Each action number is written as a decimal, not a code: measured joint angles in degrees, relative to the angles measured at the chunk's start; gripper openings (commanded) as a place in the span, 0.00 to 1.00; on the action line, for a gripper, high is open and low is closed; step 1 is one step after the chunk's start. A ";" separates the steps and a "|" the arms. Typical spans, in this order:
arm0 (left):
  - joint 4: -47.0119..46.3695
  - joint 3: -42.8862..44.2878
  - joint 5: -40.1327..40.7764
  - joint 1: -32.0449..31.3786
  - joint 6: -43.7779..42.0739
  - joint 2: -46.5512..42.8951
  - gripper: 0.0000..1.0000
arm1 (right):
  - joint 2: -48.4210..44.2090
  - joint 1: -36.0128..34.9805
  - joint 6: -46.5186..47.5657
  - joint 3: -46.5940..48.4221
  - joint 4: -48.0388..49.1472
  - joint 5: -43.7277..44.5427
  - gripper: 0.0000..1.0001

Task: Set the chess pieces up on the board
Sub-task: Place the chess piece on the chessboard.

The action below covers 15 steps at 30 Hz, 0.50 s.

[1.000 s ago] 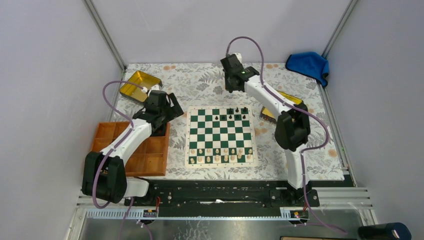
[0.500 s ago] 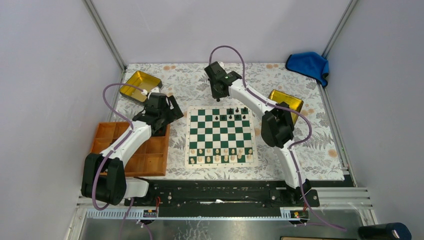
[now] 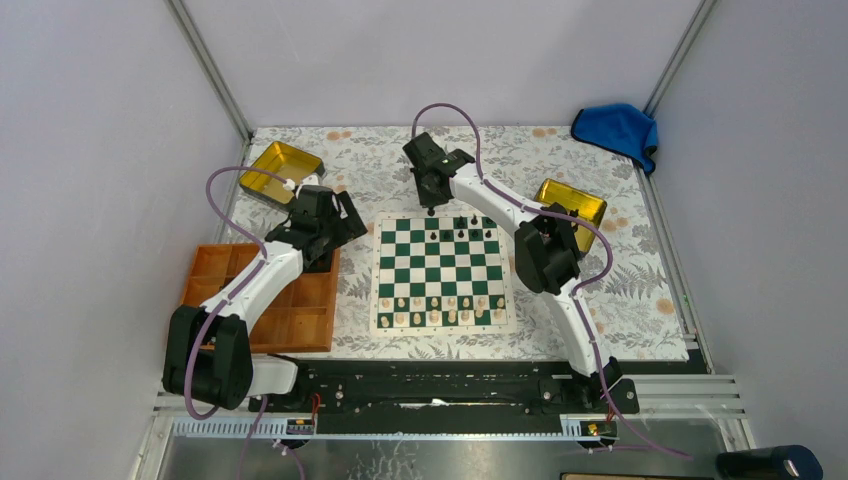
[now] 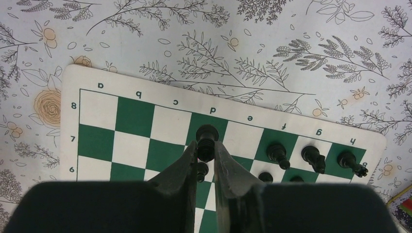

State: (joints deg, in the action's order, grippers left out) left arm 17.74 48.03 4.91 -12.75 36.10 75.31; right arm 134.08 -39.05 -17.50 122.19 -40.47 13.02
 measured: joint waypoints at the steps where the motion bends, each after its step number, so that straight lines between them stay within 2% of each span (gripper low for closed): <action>1: 0.00 0.00 0.00 0.00 0.00 0.02 0.99 | 0.02 0.00 -0.07 0.00 0.00 -0.31 0.00; 15: -0.02 -0.02 -0.02 0.00 0.02 0.59 0.99 | 0.07 -0.07 -0.35 -3.08 0.46 -1.20 0.00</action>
State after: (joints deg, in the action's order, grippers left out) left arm 17.72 48.01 4.89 -12.75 36.12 75.90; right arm 134.15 -39.11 -17.85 119.11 -40.01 11.81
